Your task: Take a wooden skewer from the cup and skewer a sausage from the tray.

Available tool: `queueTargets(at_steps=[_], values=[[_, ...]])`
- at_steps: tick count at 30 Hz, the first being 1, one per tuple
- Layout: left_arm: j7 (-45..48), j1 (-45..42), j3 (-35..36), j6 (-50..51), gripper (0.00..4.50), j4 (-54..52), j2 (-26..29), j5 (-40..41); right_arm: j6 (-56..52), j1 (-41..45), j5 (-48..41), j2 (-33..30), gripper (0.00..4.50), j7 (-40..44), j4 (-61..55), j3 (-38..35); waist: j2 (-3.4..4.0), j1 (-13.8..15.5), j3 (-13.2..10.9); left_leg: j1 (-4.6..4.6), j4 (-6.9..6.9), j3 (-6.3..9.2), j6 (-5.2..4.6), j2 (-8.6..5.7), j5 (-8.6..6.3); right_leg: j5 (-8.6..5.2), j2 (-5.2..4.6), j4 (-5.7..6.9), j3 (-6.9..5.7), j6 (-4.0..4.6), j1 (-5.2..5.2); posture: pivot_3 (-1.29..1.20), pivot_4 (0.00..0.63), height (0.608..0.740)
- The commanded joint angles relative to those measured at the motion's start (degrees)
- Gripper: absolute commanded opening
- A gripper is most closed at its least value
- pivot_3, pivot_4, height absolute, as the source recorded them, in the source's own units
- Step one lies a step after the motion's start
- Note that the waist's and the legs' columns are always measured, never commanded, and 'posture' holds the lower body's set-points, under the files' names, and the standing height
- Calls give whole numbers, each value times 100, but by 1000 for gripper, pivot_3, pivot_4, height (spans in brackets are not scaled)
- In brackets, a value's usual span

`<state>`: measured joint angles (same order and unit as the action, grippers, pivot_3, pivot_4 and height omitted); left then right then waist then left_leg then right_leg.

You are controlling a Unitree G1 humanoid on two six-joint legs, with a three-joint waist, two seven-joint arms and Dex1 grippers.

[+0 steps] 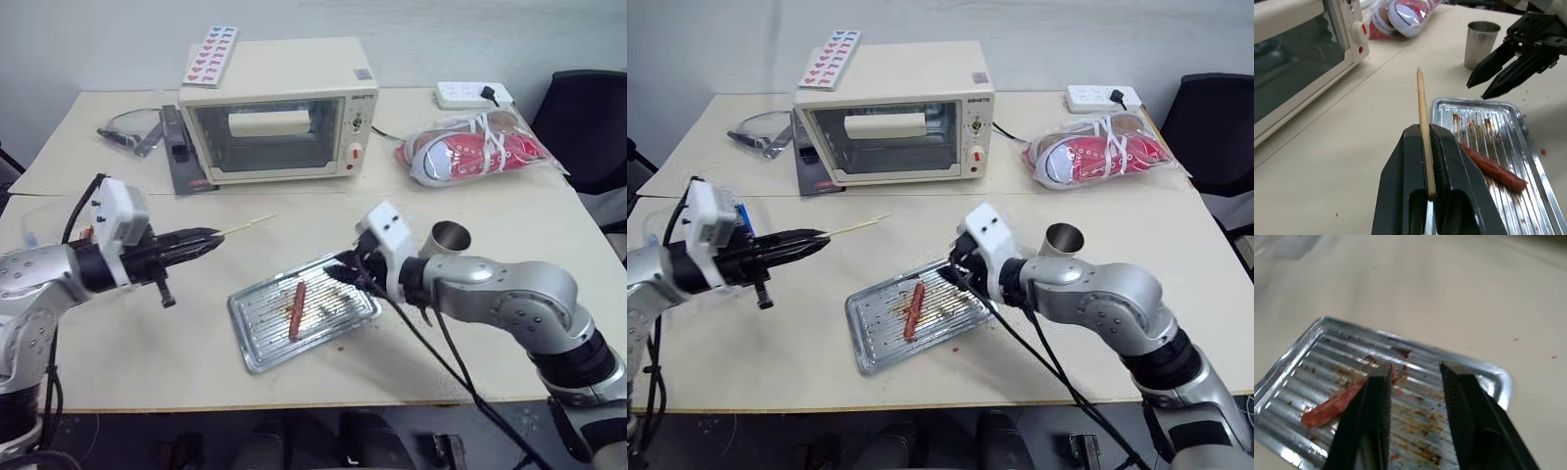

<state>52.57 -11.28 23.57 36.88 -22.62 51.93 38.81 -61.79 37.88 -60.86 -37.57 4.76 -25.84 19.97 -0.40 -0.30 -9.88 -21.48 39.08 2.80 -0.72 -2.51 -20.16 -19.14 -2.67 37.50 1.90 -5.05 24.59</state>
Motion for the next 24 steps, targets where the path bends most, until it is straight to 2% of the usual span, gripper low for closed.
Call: queueTargets(at_steps=[1,8,15,21,24], values=[[-125,138,336,52,0,-367,64,161,-587,-13,-388,700,2396,-122,321,-194,-1,0,0,2,-2,1,0,1,0,0,1,1,-1,0,-1,0,150,740],[-368,189,349,182,0,-563,23,267,-1127,214,49,1525,2396,-118,1036,-291,0,-12,0,2,-1,-2,1,-1,1,0,1,7,1,1,2,0,150,740],[-447,83,255,143,0,-521,49,260,-1397,296,560,2018,2396,-54,1182,-412,0,-77,0,1,-4,-2,2,-2,1,0,2,12,0,1,6,0,150,740],[-467,-38,144,72,0,-404,10,190,-1430,282,962,2111,2396,140,1095,-446,0,-134,0,1,-6,-1,2,-3,1,0,2,23,0,1,6,0,150,740],[-471,-76,62,0,0,-341,-31,137,-1104,306,1474,1790,2396,535,871,71,0,-145,0,1,-10,-2,3,-2,1,0,3,23,0,1,8,0,150,740]])
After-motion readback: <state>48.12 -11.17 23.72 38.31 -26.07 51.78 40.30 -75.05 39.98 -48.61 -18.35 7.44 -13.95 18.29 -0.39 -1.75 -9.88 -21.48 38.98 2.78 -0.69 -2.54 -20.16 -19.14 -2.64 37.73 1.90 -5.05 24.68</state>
